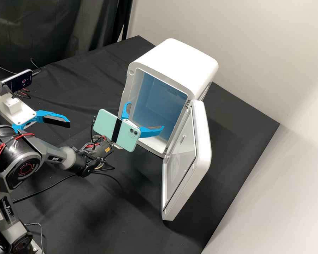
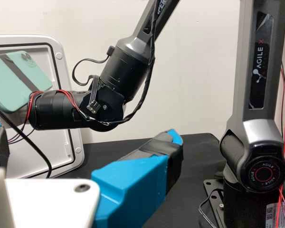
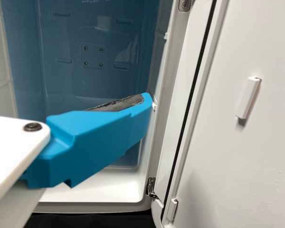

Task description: Place the flask in the incubator

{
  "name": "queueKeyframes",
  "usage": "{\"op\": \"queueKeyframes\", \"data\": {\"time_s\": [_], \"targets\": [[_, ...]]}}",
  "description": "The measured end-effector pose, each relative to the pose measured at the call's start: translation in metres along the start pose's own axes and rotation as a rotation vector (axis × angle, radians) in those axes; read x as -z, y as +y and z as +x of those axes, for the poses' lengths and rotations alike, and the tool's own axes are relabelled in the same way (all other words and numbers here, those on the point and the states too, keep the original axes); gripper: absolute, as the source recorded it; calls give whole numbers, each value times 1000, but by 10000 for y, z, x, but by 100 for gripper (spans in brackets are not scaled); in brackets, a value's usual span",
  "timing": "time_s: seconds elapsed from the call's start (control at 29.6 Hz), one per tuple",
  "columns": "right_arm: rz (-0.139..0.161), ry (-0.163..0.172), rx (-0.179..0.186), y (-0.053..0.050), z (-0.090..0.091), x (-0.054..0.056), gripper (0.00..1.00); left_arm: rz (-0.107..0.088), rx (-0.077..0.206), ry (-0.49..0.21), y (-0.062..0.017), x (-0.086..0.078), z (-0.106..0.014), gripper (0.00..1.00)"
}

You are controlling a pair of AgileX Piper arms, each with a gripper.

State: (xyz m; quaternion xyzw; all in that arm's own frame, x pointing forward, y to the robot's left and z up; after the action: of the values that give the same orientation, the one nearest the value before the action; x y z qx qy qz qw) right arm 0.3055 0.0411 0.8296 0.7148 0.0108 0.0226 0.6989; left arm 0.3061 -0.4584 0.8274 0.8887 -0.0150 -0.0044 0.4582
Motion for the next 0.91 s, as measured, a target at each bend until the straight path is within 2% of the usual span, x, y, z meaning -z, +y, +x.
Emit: {"op": "queueKeyframes", "data": {"time_s": [0.41, 0.51, 0.64, 0.71, 0.81, 0.91], "targets": [[0, 0, 0, 0, 0, 0, 100, 1, 0, -2, 0, -1, 0, 100], [0, 0, 0, 0, 0, 0, 100, 3, 15, -2, -37, 1, -28, 100], [0, 0, 0, 0, 0, 0, 100, 8, 59, 1, -138, 21, -143, 100], [0, 0, 0, 0, 0, 0, 100, 16, 67, -2, -156, 37, -225, 100], [0, 0, 0, 0, 0, 0, 100, 23, 63, -4, -155, 69, -340, 100], [0, 0, 0, 0, 0, 0, 100, 10, 48, -2, -150, 108, -427, 100]]}}
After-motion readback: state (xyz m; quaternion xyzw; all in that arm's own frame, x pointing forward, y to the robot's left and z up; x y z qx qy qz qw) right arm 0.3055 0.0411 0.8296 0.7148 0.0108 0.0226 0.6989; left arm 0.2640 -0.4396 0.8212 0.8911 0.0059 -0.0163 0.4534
